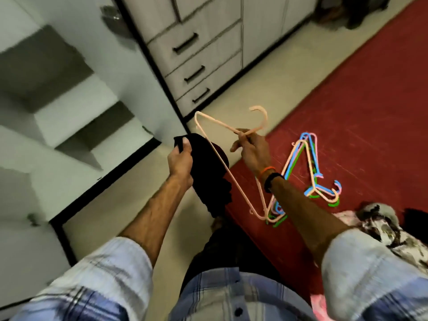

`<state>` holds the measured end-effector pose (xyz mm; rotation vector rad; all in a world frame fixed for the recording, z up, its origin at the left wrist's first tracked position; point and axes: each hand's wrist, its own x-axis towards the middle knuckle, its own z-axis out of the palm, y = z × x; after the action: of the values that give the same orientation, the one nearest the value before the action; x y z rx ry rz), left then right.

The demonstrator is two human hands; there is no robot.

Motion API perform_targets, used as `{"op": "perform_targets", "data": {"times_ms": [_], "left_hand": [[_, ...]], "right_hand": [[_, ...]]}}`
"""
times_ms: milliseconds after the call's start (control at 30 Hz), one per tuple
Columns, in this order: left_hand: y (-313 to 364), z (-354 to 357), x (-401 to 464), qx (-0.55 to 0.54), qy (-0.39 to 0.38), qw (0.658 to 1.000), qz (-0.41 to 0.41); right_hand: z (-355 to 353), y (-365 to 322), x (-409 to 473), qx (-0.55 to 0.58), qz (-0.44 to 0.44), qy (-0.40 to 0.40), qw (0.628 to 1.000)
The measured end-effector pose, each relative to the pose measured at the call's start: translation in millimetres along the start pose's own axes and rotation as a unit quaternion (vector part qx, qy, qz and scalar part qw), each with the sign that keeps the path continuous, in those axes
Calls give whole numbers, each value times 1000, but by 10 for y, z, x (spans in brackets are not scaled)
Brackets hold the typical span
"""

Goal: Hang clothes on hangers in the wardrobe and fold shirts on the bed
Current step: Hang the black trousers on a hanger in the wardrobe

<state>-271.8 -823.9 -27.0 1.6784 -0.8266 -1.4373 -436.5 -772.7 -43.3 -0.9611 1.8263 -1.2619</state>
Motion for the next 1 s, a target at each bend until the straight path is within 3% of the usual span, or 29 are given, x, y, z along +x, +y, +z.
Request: {"op": "perform_targets", "data": {"times_ms": [333,800,1000], "left_hand": [[796,-1193,-219,-136,104,983,60],[1522,-2744,12,-334,97,938,-6],[1576,-3021,75,-367,112,923,29]], "right_hand": [[1096,-1183,-290,-41,-103,-124,986],[2619,-2328,-1022,-70,-160,-196,965],[2915,-2623,-1048,-39,-146,-238,959]]}}
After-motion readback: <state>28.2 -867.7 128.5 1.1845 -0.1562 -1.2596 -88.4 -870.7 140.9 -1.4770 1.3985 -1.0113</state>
